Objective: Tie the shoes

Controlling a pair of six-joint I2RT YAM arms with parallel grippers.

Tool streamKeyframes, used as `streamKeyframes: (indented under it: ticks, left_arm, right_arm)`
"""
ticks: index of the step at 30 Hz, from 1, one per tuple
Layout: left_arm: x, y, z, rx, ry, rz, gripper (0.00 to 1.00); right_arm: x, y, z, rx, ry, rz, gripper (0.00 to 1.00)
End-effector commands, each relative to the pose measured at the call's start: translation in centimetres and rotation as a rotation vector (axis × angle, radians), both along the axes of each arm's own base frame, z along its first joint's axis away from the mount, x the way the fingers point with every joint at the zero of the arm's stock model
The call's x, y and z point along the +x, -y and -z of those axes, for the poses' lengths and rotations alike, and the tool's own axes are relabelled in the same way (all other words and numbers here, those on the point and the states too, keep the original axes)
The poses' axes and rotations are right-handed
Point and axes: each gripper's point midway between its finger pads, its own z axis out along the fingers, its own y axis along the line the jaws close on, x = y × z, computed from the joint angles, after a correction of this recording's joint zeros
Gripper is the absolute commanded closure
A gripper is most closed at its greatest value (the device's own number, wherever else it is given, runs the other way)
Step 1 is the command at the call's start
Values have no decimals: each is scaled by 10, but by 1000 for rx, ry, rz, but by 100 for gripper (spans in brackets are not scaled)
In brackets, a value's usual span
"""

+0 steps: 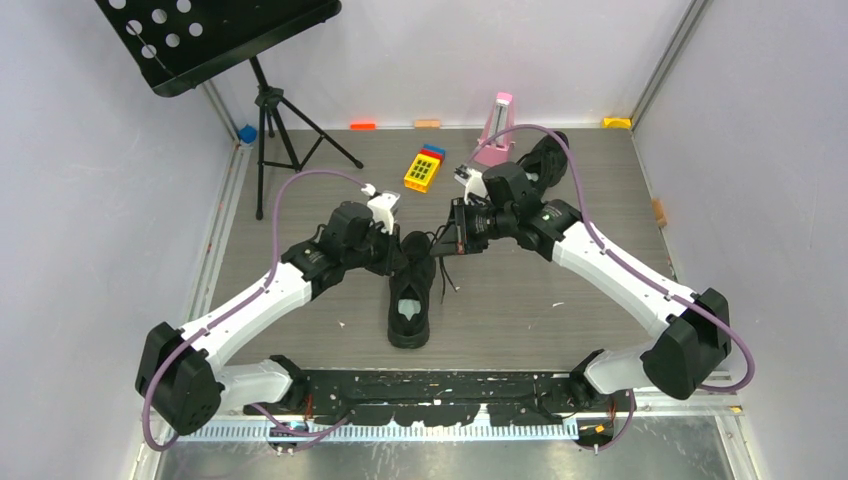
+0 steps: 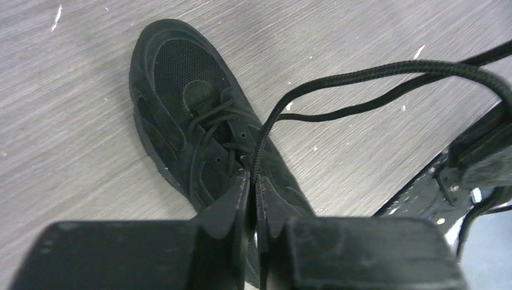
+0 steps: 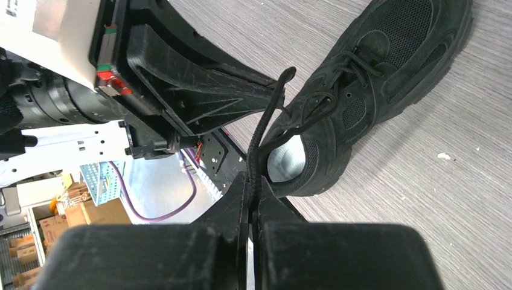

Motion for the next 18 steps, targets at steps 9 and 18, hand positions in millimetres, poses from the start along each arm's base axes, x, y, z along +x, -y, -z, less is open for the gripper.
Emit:
streamKeyframes:
  ticks: [9,18]
  left_arm:
    - [-5,12,-25,-92,95,97,100]
    - [-13,16,-24,-109,74,130,100]
  right_arm:
    - [21,11,-4,-19,49,24,65]
    - [31,14,-1,-14,36,39,82]
